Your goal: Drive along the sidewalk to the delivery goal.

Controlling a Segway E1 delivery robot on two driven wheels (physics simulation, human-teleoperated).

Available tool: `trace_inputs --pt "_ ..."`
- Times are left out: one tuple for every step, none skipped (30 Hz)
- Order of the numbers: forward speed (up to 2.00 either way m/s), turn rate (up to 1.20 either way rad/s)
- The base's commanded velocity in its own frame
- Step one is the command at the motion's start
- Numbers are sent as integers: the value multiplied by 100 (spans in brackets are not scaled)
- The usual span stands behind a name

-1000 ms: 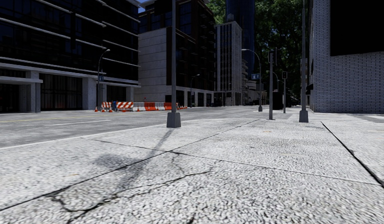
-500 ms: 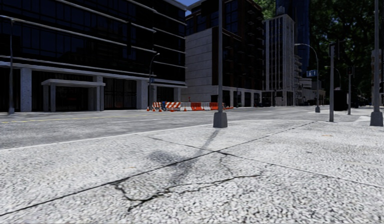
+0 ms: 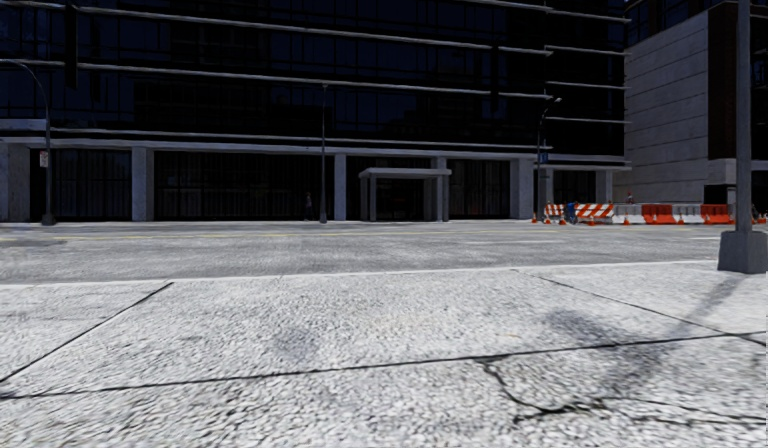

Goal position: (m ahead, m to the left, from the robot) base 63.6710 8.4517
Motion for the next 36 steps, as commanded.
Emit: trace_inputs --pt "0 120" --pt "0 120" --pt "0 120" --pt "0 120" --pt "0 120" --pt "0 120" --pt "0 120" --pt "0 120" --pt "0 120" --pt "0 120" --pt "0 120" --pt "0 120" --pt "0 120" --pt "0 120" --pt "0 120" --pt "0 120" --pt "0 120" --pt "0 120" --pt "0 120" --pt "0 120" --pt "0 120" --pt "0 120" --pt "0 120" --pt "0 120" --pt "0 120" --pt "0 120" --pt "0 120" --pt "0 120" --pt "0 120" --pt "0 120" --pt "0 120" --pt "0 120" --pt "0 120" --pt "0 116" --pt "0 101" --pt "0 100"
